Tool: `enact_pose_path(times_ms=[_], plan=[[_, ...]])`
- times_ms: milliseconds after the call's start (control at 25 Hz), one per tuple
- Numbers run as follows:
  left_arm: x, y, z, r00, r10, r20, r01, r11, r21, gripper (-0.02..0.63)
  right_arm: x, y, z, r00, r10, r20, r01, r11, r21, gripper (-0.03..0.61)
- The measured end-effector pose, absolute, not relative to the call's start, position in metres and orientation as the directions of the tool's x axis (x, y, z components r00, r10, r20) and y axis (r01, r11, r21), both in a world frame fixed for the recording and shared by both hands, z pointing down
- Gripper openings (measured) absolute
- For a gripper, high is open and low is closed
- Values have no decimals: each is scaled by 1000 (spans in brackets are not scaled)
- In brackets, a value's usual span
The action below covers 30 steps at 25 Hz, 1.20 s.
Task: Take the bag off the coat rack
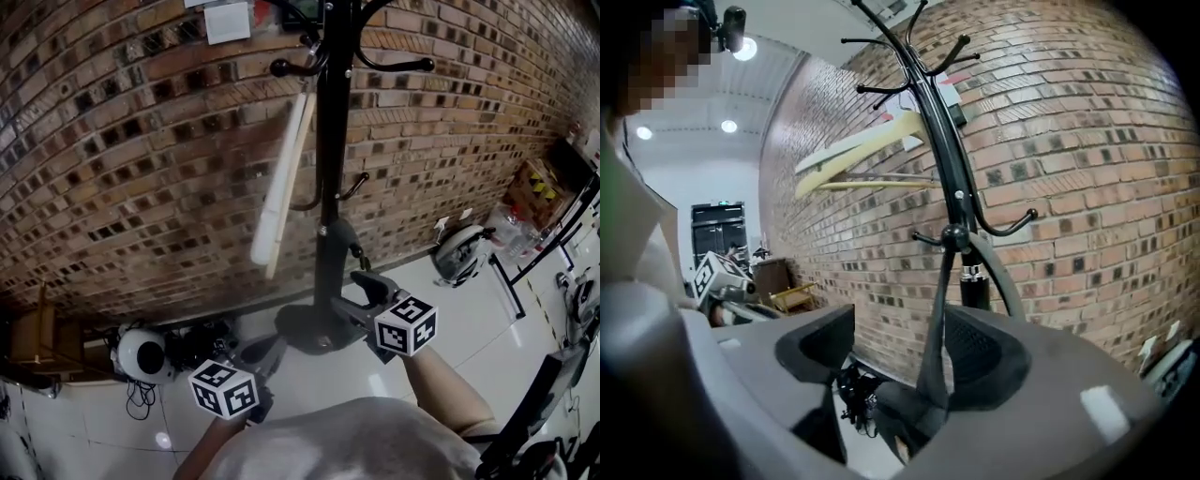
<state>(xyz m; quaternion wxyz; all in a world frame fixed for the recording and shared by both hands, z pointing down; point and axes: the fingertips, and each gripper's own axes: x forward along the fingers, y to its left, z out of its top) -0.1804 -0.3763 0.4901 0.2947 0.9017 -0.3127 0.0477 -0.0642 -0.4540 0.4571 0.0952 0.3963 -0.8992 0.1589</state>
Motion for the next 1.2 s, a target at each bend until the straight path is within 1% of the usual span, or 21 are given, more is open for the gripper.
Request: enact_pose_path(times_ms=[160,240,280,320,440,560,720,960,1200], plan=[[-190,-379,498,787,-549,283,-608,-608,511,-5,-68,-486,479,-627,-702,337,-774,610,-170,290],[-196,-380,501,778,-558,290,-618,-593,516,-5,-71,-498,494,-614,-703,360,-786,589,-188,290],[-198,-380,502,775,-561,292,-621,-589,517,-5,-70,-504,500,-603,-708,367,-795,571,-205,278],[-200,-381,502,772,-564,294,-624,-586,517,-5,-70,-509,505,-591,-715,374,-805,551,-220,250],[-205,-384,504,764,-572,299,-633,-576,517,-5,-70,-520,514,-566,-727,389,-824,511,-243,141],[-208,-384,508,755,-578,309,-643,-562,521,-5,-75,-518,516,-598,-708,374,-801,510,-315,41],[-207,-380,513,755,-572,321,-644,-555,526,-5,-76,-517,516,-621,-689,373,-781,509,-361,28],[-217,-383,509,723,-616,311,-674,-533,511,-5,-83,-512,503,-614,-692,380,-789,516,-334,23],[-221,-377,505,717,-627,303,-676,-522,519,-5,-89,-505,481,-636,-678,367,-771,555,-312,21]])
